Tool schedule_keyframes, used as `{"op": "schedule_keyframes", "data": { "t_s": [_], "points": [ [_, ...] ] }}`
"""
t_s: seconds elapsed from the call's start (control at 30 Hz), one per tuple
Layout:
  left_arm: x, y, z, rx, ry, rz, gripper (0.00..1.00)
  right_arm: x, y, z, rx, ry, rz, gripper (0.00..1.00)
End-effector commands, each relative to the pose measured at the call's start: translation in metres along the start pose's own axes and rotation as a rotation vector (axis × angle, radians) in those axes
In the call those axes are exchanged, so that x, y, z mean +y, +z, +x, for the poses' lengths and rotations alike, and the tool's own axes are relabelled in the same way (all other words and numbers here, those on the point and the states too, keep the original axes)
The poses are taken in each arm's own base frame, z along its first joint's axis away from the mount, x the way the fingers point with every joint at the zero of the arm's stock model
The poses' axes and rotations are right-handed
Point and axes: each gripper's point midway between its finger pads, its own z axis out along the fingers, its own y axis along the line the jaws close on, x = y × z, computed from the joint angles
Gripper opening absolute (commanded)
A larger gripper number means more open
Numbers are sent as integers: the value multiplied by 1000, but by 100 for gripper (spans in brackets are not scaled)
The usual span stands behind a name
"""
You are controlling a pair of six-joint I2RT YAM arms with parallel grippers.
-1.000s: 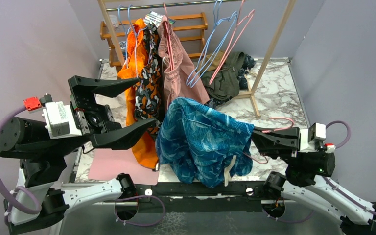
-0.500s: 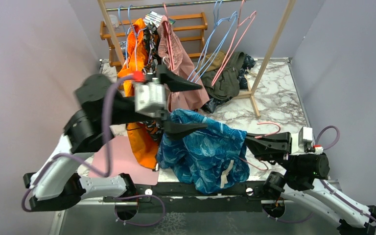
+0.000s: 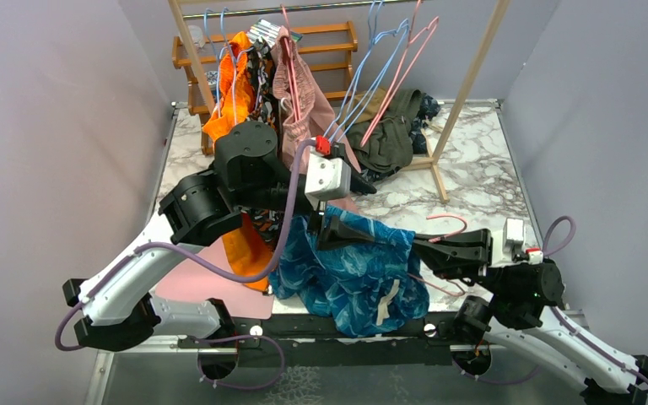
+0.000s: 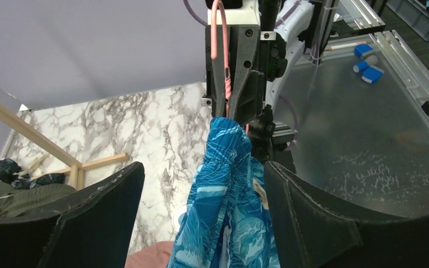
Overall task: Place the shorts on the hanger
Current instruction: Hang the shorts on the hanger.
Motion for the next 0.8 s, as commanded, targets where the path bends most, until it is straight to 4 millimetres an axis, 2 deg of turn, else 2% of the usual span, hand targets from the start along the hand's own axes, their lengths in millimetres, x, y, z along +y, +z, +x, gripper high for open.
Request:
{"op": "schedule_keyframes", "data": {
  "t_s": [0.0, 0.4, 0.77],
  "points": [
    [-10, 10, 21, 60, -18, 66, 79, 7, 3, 0, -1, -17, -49, 1],
    [-15, 21, 70, 233, -7, 37, 80, 11, 7, 9, 38, -3, -81, 1],
    [-12, 23, 99, 317, -1, 17, 79, 15, 8, 16, 66, 7, -107, 1]
  ]
}}
